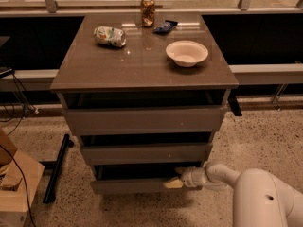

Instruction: Open bottom drawer

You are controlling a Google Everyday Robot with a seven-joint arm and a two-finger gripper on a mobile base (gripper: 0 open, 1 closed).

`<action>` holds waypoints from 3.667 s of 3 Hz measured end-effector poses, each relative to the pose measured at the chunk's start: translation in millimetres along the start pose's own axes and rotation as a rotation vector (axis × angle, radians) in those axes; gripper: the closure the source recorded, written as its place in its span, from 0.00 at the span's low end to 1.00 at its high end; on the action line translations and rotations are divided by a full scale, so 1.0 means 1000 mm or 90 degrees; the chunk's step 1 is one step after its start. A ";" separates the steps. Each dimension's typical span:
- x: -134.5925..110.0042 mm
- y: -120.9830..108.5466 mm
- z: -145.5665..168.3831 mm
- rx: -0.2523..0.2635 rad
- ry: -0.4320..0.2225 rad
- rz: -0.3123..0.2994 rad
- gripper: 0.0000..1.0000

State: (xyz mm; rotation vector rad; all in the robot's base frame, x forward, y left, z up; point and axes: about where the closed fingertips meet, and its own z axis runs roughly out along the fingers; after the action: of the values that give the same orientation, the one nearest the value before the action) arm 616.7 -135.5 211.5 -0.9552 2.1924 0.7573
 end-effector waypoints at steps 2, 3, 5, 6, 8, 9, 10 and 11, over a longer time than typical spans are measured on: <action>0.029 0.007 0.017 -0.009 0.109 -0.044 0.00; 0.041 0.015 0.017 -0.022 0.186 -0.092 0.19; 0.042 0.044 -0.005 -0.060 0.205 -0.141 0.51; 0.044 0.068 -0.026 -0.101 0.147 -0.112 0.29; 0.047 0.070 -0.025 -0.103 0.149 -0.110 0.00; 0.048 0.068 -0.018 -0.108 0.161 -0.112 0.00; 0.065 0.065 -0.014 -0.120 0.165 -0.081 0.00; 0.081 0.072 -0.016 -0.134 0.170 -0.052 0.16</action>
Offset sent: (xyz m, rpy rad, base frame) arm -0.0276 -0.0025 -0.0465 -0.2597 0.1036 0.1654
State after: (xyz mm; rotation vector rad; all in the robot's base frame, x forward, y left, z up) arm 511.9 -139.6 180.8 -1.3103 2.3140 0.8769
